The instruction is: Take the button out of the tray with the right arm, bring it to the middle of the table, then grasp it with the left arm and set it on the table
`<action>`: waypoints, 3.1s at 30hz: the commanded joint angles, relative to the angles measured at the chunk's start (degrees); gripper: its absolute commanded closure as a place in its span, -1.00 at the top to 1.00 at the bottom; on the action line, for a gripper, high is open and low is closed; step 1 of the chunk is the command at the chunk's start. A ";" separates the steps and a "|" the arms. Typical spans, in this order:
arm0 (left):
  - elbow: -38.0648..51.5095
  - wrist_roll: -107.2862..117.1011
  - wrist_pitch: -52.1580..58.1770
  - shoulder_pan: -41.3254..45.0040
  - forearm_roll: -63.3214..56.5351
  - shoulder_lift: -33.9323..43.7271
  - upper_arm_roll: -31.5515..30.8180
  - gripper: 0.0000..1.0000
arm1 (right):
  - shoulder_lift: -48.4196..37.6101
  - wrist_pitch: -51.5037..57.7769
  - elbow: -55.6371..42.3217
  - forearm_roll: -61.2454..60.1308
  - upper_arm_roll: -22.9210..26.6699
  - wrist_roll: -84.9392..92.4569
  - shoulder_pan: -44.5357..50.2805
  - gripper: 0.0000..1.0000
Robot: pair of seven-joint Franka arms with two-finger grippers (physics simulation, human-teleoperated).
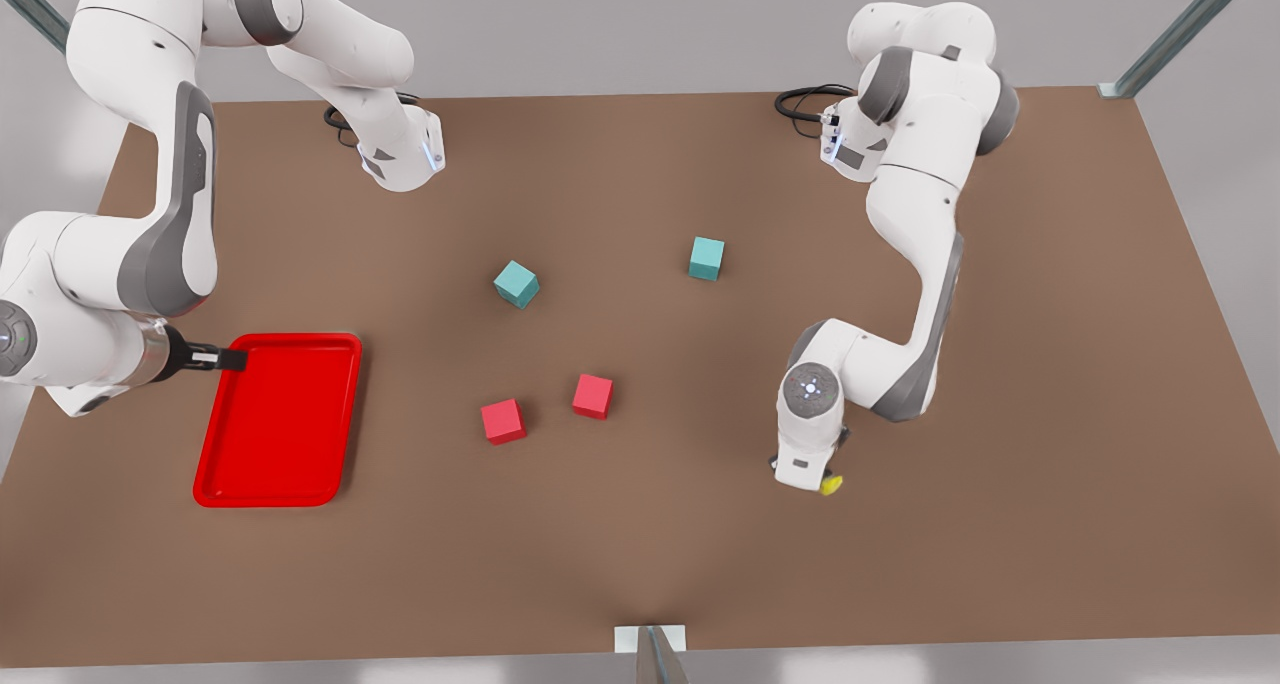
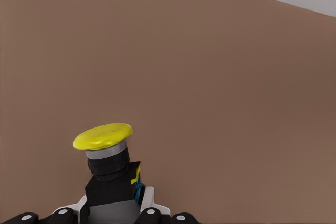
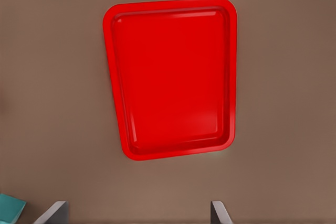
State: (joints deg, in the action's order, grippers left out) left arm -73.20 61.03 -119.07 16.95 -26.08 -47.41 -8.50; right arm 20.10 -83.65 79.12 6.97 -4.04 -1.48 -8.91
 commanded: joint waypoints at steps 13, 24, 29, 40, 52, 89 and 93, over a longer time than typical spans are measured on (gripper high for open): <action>-1.59 82.14 8.77 9.68 -40.80 -5.85 0.23 -0.23 | 2.31 -1.51 0.16 0.06 -0.09 -5.11 1.09 1.00; -1.41 92.16 8.06 10.03 -49.59 -11.83 0.23 -0.24 | 4.07 -2.04 0.86 0.85 -0.09 -9.86 2.32 1.00; -1.41 92.95 9.20 11.35 -52.58 -12.79 0.32 -0.24 | 3.89 -1.86 0.77 0.85 -0.09 -10.83 2.76 1.00; -2.73 86.89 13.60 11.44 -57.68 -14.46 0.50 -0.24 | 7.32 -3.45 1.21 2.70 -0.09 -14.61 4.43 1.00; -2.82 85.48 14.92 12.23 -57.59 -14.20 0.50 1.00 | 7.05 -3.27 0.86 2.52 -0.09 -14.69 4.52 1.00; -24.36 -66.13 28.71 -11.76 28.28 54.27 4.90 1.00 | 5.56 -3.89 -7.49 -2.40 -0.53 2.88 -6.20 1.00; -23.04 -65.34 28.28 -11.76 28.10 52.07 4.45 1.00 | 5.12 -8.98 -5.38 -1.17 -0.53 2.97 -6.11 1.00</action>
State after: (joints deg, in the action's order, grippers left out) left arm -96.45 31.84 -90.50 5.73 2.02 4.97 -4.01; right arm 25.30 -88.85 73.47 5.14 -4.58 -1.82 -15.07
